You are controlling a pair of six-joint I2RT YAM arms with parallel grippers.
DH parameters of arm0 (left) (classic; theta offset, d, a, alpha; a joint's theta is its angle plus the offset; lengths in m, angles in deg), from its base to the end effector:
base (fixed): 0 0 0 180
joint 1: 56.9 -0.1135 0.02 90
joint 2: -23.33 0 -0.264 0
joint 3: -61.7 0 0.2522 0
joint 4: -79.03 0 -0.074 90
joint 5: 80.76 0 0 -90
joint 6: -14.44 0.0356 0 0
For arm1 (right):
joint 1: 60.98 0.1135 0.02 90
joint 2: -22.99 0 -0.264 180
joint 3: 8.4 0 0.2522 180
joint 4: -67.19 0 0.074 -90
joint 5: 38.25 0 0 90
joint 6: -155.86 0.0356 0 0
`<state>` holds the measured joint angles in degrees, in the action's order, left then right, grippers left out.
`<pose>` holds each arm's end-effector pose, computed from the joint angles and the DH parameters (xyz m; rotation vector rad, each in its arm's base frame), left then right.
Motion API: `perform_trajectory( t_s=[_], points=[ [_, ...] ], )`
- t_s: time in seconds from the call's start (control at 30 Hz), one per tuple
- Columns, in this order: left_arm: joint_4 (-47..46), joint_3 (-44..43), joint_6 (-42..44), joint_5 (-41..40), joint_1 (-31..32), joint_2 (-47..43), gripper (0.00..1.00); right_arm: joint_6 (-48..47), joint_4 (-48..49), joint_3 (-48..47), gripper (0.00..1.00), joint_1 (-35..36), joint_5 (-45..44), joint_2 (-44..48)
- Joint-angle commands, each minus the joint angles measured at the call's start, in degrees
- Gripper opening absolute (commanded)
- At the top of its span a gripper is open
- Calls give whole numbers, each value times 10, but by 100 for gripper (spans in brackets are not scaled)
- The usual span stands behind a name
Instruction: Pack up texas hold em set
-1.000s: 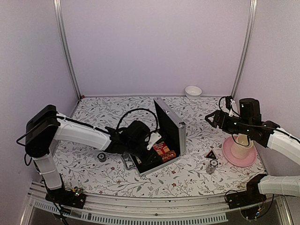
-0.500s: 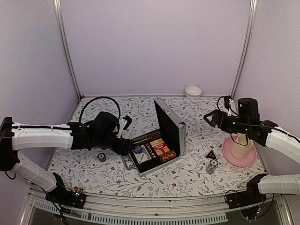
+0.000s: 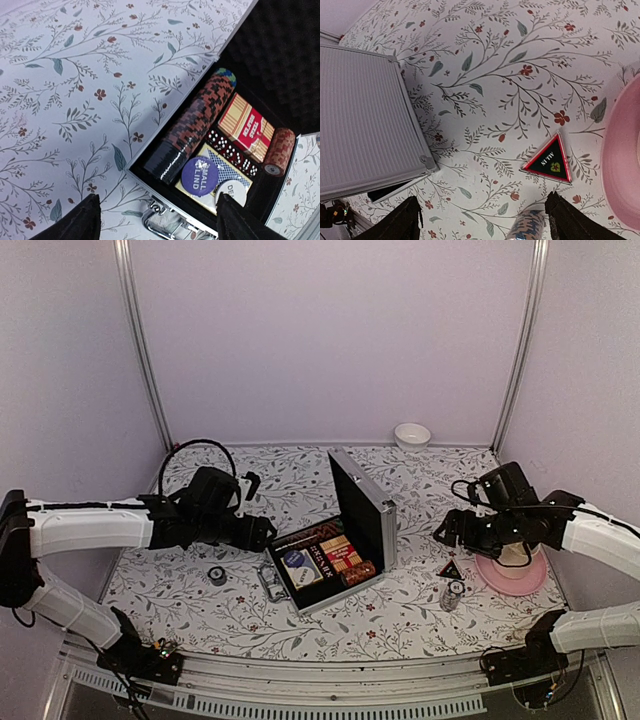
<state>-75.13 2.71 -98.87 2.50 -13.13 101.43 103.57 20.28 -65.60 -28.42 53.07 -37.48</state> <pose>0.2060 -0.1915 0.2120 0.3670 2.3623 -0.4303 0.1781 0.1147 0.2446 0.1032 2.5287 0.5514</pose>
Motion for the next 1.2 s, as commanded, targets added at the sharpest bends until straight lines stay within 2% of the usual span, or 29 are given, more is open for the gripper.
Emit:
perform_trajectory(
  t_s=[0.0,0.27,0.4,0.8,1.17],
  points=[
    [-85,10,17,19,-27,-5,80,89,-119,-10,87,41,-55,-23],
    [-160,32,34,-2,-37,-18,80,156,-194,-30,87,105,-72,-80],
    [-186,56,43,-19,-38,-36,80,170,-232,-41,78,121,-80,-100],
    [-230,94,35,-35,-40,-47,80,194,-218,-51,65,146,-82,-135],
    [-266,145,22,-72,-40,-108,80,182,-203,-50,55,146,-88,-163]
  ],
)
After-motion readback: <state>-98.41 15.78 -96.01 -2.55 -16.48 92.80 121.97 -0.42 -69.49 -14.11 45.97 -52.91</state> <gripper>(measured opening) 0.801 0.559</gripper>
